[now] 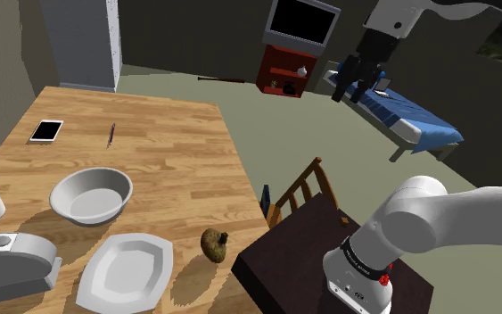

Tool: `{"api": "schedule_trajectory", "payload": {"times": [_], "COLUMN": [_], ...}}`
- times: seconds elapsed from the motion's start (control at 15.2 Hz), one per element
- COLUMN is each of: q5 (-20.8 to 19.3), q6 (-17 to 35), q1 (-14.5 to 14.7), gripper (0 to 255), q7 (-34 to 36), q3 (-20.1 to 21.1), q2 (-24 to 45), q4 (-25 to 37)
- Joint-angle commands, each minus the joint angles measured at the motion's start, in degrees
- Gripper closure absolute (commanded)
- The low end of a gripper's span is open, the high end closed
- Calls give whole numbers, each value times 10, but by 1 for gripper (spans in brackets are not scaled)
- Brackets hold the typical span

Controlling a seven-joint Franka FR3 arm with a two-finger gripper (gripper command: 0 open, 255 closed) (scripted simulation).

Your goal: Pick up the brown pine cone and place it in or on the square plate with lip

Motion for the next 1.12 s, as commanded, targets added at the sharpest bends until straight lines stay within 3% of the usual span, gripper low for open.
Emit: {"api": "schedule_trajectory", "payload": {"times": [0.0, 0.59, 1.06], "q5": [0, 42, 88], "q6": [0, 191, 365], "q1": [0, 33, 78], "gripper": [0, 0, 0], "q7": [0, -38, -74], "q3": [0, 6, 14], "q2": [0, -84, -94], "q4": [0, -223, -366]}}
